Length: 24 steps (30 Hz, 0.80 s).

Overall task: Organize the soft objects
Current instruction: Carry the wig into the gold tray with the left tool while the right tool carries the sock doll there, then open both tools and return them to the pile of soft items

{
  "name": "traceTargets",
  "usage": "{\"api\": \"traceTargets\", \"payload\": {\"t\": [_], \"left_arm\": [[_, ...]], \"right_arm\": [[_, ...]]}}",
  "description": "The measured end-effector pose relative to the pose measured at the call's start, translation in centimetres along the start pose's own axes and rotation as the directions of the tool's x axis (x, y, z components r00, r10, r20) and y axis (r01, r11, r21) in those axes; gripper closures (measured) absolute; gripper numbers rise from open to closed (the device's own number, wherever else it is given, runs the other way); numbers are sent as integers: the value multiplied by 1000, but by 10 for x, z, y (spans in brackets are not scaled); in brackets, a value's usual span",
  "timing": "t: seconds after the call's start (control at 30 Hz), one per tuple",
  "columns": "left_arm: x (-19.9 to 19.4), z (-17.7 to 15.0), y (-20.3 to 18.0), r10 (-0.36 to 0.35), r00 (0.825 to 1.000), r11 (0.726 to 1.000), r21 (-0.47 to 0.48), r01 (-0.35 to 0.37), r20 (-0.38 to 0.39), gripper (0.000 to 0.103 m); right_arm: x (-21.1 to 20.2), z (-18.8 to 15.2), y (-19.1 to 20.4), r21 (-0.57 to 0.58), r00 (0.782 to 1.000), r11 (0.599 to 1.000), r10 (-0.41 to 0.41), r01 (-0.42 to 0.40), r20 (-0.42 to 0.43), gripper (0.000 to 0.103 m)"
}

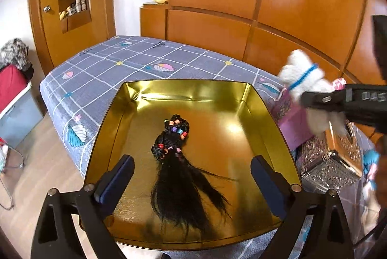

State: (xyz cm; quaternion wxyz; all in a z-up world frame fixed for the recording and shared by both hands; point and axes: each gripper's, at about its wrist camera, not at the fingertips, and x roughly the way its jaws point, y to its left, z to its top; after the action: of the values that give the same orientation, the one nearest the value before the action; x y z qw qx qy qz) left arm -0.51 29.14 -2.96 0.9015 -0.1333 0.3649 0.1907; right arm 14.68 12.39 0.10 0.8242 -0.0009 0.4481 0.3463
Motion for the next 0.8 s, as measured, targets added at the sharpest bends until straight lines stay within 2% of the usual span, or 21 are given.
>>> {"api": "traceTargets", "payload": {"t": [0.13,0.23,0.33,0.4,0.47,0.63,0.8], "left_arm": [[3,3,13,23,1000,999,-38,-23,0,5],[5,5,21,35,999,998,-60,-35,1,5],[6,6,25,43,999,996,-72,-43,1,5],[7,6,25,46,999,996,-73,-46,-2,5],[7,6,24,49,999,997,-66,-49,-2,5],[6,5,16,51,999,998,-38,-51,-6,5],[1,4,6,32,999,999,-10,-32,2,5]], "right_arm": [[37,4,29,-14,998,1000,21,-22,-64,77],[65,11,38,17,996,1000,22,-21,-87,73],[87,19,43,53,996,999,13,-8,-88,62],[94,21,43,67,996,998,10,-4,-83,60],[92,20,41,71,996,997,9,-3,-85,43],[69,7,37,30,999,999,-14,15,-51,42],[36,-16,31,-17,996,996,-91,91,10,42]]}}
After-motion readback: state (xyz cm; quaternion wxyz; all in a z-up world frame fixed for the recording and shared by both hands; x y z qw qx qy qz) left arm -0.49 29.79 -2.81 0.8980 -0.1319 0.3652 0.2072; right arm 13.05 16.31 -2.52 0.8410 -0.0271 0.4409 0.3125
